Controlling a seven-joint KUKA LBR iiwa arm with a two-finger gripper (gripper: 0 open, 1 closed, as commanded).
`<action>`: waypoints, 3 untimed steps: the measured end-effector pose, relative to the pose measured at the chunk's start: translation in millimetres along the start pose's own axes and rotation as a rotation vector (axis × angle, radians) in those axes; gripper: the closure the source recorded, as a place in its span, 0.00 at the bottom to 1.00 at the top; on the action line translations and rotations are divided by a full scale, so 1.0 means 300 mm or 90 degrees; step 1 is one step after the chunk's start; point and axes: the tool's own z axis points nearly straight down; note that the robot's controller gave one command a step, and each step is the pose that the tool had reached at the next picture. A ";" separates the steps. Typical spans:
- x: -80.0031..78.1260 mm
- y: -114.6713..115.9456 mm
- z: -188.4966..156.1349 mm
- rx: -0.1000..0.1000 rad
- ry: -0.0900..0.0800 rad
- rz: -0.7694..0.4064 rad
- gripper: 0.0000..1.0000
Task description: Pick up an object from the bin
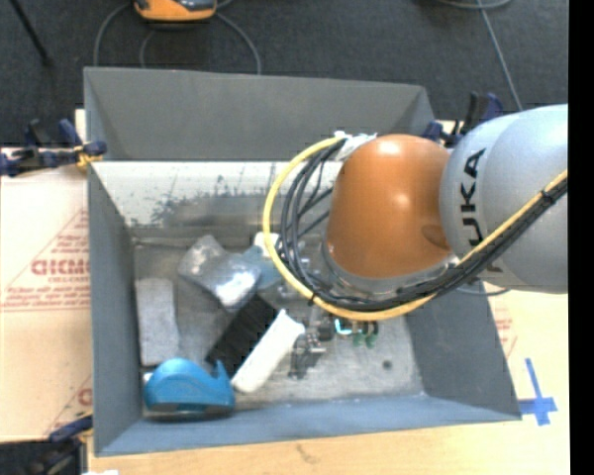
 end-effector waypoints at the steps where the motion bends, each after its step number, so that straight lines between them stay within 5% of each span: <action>1: -0.006 -0.001 -0.012 -0.001 -0.005 0.002 0.00; 2: -0.054 -0.016 0.127 0.000 -0.008 -0.064 0.00; 3: -0.138 -0.045 0.190 0.001 -0.005 -0.243 0.00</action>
Offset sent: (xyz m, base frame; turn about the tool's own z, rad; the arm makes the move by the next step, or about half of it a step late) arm 0.0470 -0.0158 -0.1481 -0.3523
